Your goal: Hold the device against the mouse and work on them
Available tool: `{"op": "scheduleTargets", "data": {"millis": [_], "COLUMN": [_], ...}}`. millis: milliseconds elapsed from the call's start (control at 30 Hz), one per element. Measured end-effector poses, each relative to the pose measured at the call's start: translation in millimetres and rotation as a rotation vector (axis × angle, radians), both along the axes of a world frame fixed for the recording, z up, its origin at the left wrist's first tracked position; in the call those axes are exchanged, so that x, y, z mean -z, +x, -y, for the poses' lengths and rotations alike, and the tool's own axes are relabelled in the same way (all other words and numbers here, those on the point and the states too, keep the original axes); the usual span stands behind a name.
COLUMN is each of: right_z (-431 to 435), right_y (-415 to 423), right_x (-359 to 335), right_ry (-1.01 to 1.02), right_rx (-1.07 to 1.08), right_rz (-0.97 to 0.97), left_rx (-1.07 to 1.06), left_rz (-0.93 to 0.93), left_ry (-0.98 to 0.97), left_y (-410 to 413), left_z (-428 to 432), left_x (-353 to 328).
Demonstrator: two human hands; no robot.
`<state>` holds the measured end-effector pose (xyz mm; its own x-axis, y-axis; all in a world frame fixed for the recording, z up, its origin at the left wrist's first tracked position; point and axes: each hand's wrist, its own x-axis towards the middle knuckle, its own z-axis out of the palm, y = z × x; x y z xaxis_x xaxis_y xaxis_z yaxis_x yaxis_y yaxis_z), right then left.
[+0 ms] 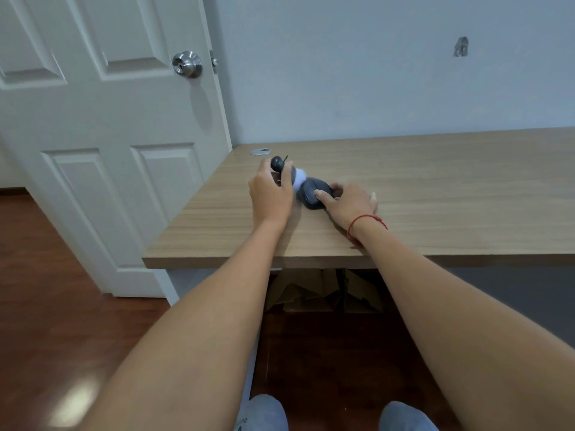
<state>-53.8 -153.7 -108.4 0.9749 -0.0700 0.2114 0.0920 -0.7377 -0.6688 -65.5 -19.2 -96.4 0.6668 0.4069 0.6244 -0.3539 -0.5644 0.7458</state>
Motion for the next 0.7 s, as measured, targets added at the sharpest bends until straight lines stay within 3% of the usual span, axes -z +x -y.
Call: {"op": "scheduleTargets", "data": {"millis": [100, 200, 367, 533, 700], "right_z": [3.1, 4.6, 4.2, 2.4, -2.2], "right_y": [-0.4, -1.1, -0.1, -0.5, -8.0], "right_x": [-0.6, 0.0, 0.7, 1.3, -2.2], "right_ry": [0.015, 0.032, -0.005, -0.039, -0.101], "right_rx": [-0.053, -0.064, -0.103, -0.098, -0.073], "right_rz": [0.001, 0.011, 0.015, 0.020, 0.013], "left_rx": [0.024, -0.127, 0.029, -0.189, 0.009], "left_rz": [-0.055, -0.143, 0.035, -0.129, -0.025], "left_ry": [0.013, 0.049, 0.040, 0.033, -0.067], "left_y": [4.2, 5.9, -5.5, 1.6, 1.5], "left_z": [-2.5, -6.2, 5.6, -4.6, -0.9], "left_x": [3.0, 3.9, -4.5, 0.8, -2.9]}}
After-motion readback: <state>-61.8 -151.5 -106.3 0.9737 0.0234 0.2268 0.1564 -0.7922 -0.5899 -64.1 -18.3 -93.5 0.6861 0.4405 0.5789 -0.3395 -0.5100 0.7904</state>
